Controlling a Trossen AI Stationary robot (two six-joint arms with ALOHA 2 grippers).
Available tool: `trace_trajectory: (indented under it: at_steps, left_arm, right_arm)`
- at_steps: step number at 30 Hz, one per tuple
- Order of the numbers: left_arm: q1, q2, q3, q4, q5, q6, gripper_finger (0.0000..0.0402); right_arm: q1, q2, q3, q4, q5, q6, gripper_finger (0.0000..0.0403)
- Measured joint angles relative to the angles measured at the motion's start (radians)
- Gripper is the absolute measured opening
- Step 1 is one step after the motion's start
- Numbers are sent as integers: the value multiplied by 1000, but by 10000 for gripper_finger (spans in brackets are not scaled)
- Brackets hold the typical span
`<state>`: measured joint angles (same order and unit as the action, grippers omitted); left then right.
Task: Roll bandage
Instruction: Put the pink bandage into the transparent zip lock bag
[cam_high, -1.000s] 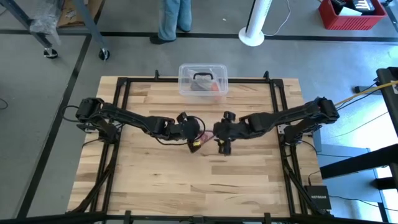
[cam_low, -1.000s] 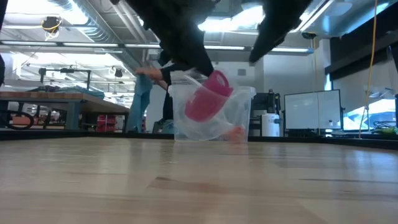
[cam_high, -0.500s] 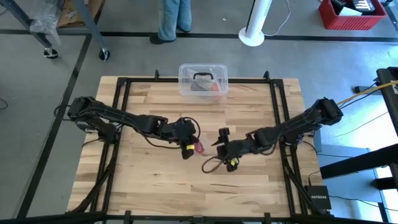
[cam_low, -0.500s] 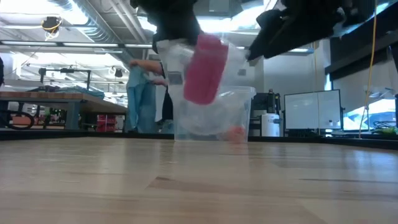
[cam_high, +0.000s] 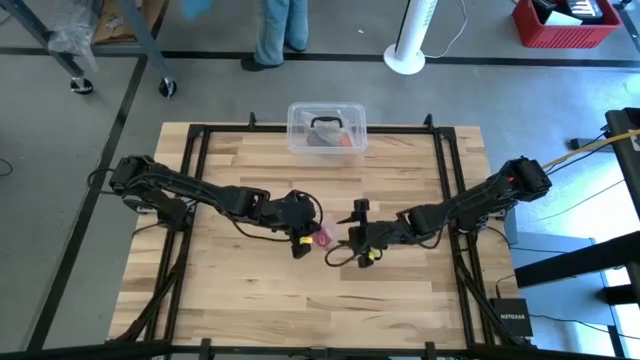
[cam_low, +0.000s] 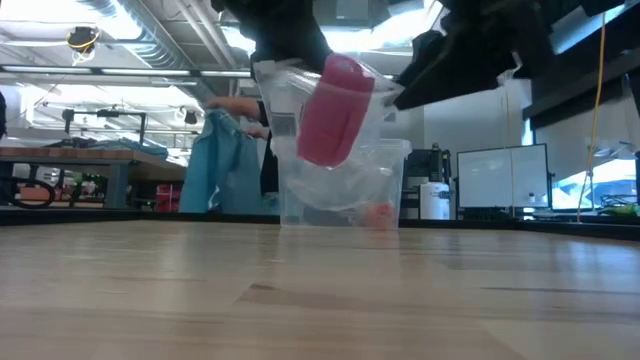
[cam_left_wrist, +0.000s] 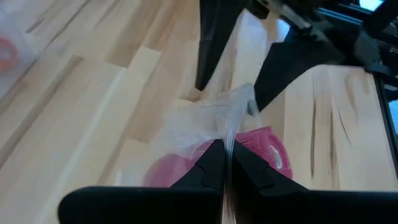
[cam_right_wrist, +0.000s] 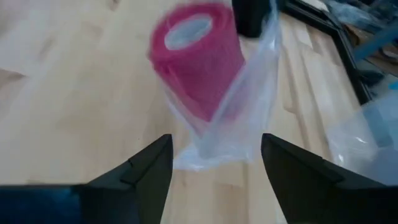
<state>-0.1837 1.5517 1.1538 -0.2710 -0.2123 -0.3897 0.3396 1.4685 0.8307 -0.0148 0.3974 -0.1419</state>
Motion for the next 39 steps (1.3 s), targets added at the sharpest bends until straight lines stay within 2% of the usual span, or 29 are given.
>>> trace_trajectory:
  at_steps: [4,9,15,17,20,23,26,28,36,39]
  left_arm:
    - [0,0,0,5,2,4,5]
    - [1,0,0,16,2,4,5]
    - [0,0,0,17,3,30,5]
    - [-2,0,0,16,3,38,5]
    - [-5,0,0,8,3,47,5]
    - [-7,0,0,-15,2,65,5]
    - [-7,0,-1,-12,-5,85,5]
    - [-8,0,-1,-14,-8,87,5]
    - [-21,1,-1,30,-9,131,5]
    - [-17,30,0,-16,-2,125,5]
  right_arm:
    - [9,0,0,18,-17,-2,210]
    - [-2,0,0,15,68,-3,142]
    - [11,-6,14,64,2,-13,33]
    - [18,-21,37,39,1,-12,9]
    - [29,-48,92,-44,0,80,17]
    - [26,-60,172,-259,-106,218,16]
    - [31,-60,208,-400,-87,255,5]
    - [36,-60,207,-398,-54,263,8]
    - [33,-37,204,-401,-50,253,6]
    - [33,-30,204,-398,-52,253,4]
